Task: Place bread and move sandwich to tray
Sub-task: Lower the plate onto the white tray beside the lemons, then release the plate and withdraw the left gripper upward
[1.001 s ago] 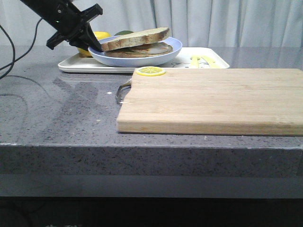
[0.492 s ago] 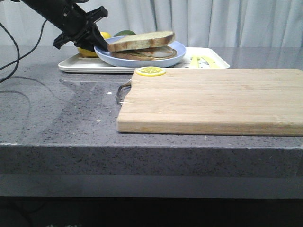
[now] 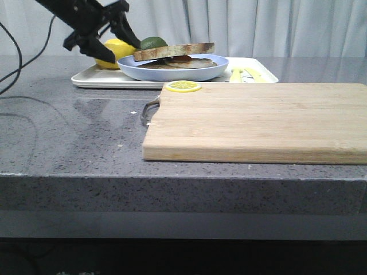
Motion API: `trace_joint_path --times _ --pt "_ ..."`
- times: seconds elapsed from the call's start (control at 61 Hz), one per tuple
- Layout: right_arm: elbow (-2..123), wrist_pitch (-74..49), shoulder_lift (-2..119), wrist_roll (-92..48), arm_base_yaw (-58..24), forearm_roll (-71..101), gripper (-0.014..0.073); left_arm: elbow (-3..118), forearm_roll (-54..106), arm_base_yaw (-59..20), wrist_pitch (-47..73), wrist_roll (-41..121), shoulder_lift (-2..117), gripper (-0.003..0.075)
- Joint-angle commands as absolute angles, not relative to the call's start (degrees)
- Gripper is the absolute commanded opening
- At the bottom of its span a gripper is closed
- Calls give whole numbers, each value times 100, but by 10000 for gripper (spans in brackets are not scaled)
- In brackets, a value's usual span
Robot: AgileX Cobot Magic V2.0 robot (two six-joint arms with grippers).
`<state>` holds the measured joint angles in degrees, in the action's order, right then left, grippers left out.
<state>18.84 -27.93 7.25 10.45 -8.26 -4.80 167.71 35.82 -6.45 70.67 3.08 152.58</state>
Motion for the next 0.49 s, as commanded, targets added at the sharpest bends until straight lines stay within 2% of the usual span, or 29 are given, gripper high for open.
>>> trace_joint_path --times 0.0,0.098,0.18,0.295,0.476 --pt "2017 -2362 775 1037 -810 -559 -60 17429 3852 -602 7203 329 14810 417" --pt "2017 -2362 775 1037 -810 -559 -60 17508 3887 -599 7203 306 14765 321" --pt "2017 -2362 775 1037 -810 -559 -60 17508 3897 -599 7203 293 14726 206" --pt "2017 -2362 775 1037 -810 -559 -60 17508 3938 -599 7203 284 14666 -8" --pt "2017 -2362 775 1037 -810 -559 -60 17508 3951 -599 7203 131 14448 -20"
